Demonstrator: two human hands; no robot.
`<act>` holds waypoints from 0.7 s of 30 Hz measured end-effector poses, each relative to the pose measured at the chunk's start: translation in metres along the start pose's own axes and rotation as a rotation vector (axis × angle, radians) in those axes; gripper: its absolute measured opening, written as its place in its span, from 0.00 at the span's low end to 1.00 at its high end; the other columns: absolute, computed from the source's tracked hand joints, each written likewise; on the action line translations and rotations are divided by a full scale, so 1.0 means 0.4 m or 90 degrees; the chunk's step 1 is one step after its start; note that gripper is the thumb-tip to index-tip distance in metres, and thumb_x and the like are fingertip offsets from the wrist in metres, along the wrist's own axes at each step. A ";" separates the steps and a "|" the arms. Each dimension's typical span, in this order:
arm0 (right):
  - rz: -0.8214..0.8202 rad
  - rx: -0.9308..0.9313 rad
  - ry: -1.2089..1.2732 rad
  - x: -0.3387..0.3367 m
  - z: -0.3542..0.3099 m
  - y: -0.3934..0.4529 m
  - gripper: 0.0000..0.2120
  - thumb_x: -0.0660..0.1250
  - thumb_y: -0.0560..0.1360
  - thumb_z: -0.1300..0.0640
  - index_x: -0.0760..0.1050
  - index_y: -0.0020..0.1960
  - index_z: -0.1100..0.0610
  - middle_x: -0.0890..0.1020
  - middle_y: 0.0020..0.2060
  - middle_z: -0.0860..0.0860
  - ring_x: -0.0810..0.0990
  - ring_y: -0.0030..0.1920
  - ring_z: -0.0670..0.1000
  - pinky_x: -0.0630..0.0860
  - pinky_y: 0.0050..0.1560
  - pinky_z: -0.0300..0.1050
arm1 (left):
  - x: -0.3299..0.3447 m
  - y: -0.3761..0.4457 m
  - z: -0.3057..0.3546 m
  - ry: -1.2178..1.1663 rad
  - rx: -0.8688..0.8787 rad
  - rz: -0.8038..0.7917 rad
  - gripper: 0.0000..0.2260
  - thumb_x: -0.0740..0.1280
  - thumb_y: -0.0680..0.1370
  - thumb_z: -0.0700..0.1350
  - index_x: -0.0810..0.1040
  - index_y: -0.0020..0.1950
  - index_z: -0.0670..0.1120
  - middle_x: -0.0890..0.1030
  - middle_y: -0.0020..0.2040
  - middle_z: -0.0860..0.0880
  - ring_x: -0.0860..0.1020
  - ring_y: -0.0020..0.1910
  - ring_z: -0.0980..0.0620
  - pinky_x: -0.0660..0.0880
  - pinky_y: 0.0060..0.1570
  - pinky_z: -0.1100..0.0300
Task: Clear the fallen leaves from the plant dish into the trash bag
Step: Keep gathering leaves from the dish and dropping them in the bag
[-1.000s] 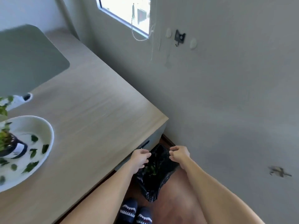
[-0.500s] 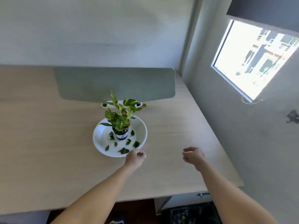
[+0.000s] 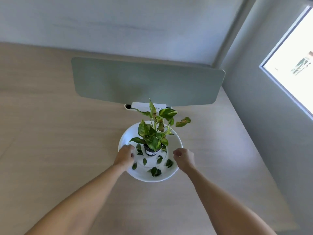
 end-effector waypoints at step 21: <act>-0.110 -0.170 -0.206 0.177 -0.006 0.079 0.15 0.71 0.71 0.56 0.81 0.57 0.55 0.79 0.55 0.54 0.77 0.54 0.59 0.75 0.57 0.50 | 0.104 0.048 0.032 0.082 0.141 0.020 0.13 0.66 0.76 0.45 0.81 0.60 0.47 0.77 0.63 0.47 0.75 0.63 0.48 0.69 0.60 0.62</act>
Point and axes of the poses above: each hand's wrist, its own y-axis towards the middle knuckle, its own x-axis out of the palm, z = x × y, the point moved 5 cm from there along y, towards the middle knuckle
